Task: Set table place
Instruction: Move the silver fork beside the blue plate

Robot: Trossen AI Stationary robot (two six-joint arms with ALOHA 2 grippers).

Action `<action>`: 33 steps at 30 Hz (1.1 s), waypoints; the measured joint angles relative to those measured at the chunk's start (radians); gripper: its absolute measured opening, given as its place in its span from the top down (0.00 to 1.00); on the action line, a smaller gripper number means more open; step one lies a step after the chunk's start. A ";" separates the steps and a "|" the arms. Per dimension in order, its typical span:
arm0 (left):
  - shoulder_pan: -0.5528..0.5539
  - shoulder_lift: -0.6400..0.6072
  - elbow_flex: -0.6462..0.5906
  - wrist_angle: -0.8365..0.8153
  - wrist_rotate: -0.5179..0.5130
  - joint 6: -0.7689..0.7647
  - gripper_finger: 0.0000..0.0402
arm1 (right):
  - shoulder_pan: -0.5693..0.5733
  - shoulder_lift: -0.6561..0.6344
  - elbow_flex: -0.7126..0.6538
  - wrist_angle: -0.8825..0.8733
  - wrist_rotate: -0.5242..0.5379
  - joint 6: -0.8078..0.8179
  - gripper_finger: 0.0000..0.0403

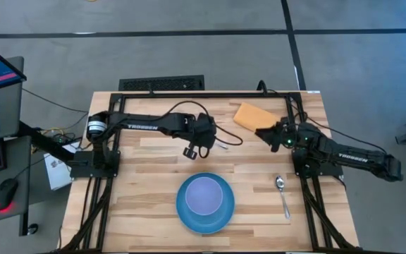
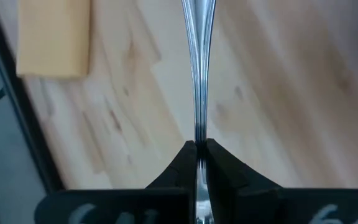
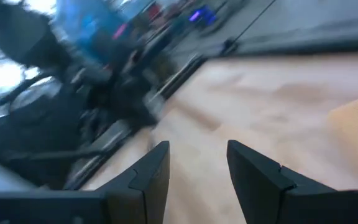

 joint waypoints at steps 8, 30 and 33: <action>-0.012 -0.001 0.039 -0.039 0.089 0.003 1.00 | 0.123 0.093 0.000 0.084 0.007 -0.163 0.42; 0.010 -0.001 0.038 -0.036 0.009 -0.175 1.00 | 0.401 0.726 0.311 0.314 0.348 -0.790 0.38; 0.009 -0.001 0.038 -0.024 0.000 -0.177 1.00 | 0.402 0.827 0.383 0.314 0.348 -0.790 0.38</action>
